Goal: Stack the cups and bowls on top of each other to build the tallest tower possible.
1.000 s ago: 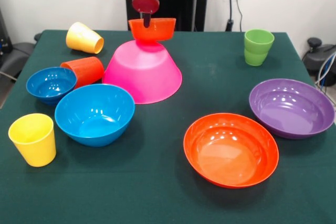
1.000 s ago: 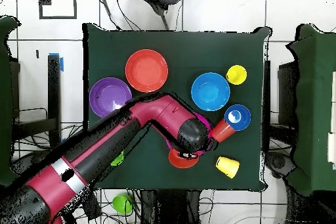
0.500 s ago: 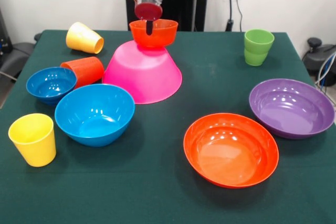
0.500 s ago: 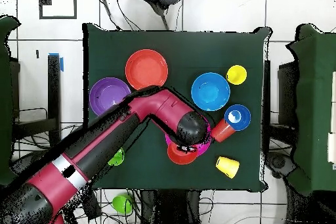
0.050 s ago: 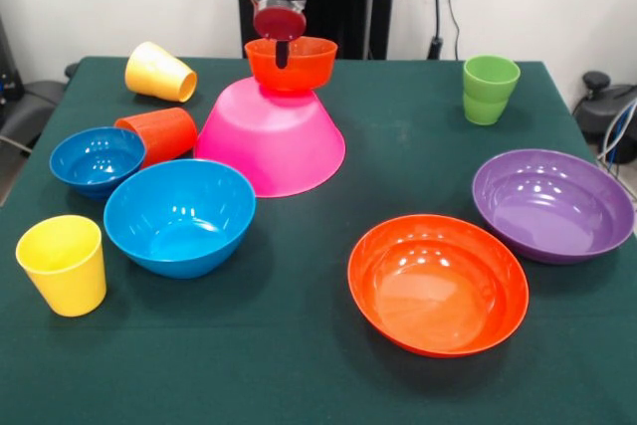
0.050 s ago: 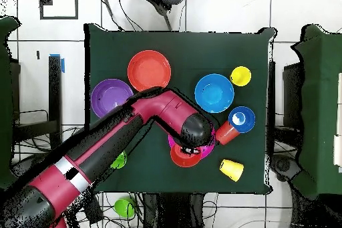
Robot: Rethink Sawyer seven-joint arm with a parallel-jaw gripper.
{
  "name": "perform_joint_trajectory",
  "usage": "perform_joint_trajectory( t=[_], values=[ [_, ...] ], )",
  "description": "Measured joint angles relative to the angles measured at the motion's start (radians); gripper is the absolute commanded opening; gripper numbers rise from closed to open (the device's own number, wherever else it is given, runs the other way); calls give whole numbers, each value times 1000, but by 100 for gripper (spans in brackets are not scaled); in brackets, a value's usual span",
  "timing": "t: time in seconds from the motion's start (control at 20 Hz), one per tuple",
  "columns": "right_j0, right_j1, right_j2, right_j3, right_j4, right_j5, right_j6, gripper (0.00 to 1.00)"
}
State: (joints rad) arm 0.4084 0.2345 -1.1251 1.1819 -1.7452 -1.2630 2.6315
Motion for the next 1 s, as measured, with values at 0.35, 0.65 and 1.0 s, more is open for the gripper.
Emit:
perform_joint_trajectory(
  t=[0.35, 0.65, 1.0],
  values=[
    [-6, 0, 0, -8, 4, 1, 0, 0],
    [-14, 0, 0, -27, 7, 32, 0, 0],
    [-25, 0, 0, -40, 11, 49, 0, 0]
  ],
)
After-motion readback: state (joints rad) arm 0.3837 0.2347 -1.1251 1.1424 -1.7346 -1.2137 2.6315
